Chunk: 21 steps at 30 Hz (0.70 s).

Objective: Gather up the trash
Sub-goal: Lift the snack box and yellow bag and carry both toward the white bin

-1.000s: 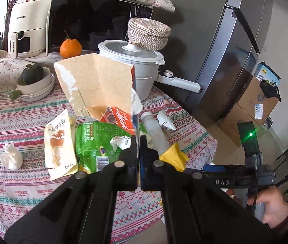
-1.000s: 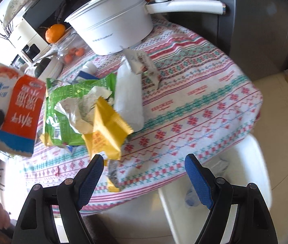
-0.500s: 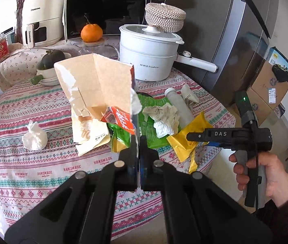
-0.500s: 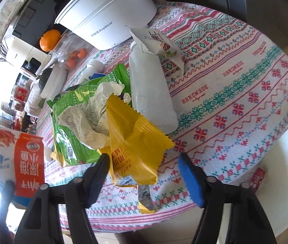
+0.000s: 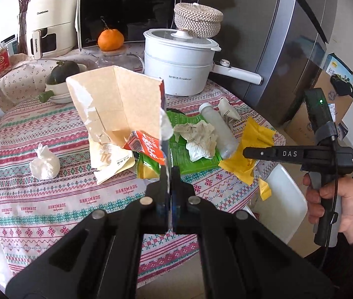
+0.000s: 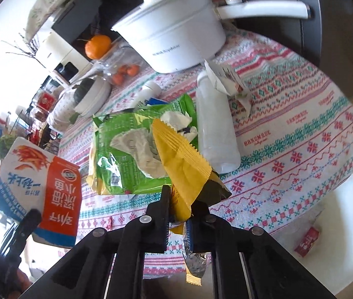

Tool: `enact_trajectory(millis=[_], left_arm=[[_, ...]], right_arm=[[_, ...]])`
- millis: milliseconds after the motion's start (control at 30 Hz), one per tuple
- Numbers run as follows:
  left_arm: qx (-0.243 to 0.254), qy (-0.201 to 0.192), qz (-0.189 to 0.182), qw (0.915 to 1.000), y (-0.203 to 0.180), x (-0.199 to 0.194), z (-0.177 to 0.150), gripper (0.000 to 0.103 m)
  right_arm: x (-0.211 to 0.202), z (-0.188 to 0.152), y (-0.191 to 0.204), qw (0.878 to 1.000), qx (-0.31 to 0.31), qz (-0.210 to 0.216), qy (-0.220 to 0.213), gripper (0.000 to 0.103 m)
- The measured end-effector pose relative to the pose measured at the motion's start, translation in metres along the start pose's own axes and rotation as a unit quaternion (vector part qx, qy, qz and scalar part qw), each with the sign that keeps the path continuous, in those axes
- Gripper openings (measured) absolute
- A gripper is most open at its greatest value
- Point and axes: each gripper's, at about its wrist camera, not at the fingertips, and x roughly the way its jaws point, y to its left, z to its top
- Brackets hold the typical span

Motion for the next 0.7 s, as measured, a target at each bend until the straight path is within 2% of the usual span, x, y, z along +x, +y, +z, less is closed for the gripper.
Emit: enact_trajectory(millis=[433, 700], left_arm=[[0.049, -0.005, -0.036, 0.9981, -0.029, -0.018, -0.013, 0.002], [0.093, 0.014, -0.077, 0.9926, -0.067, -0.014, -0.024, 0.002]], right_arm=[[-0.080, -0.022, -0.005, 0.996, -0.059, -0.015, -0.062, 0.011], [-0.112, -0.033, -0.033, 0.995, -0.060, -0.033, -0.070, 0.011]])
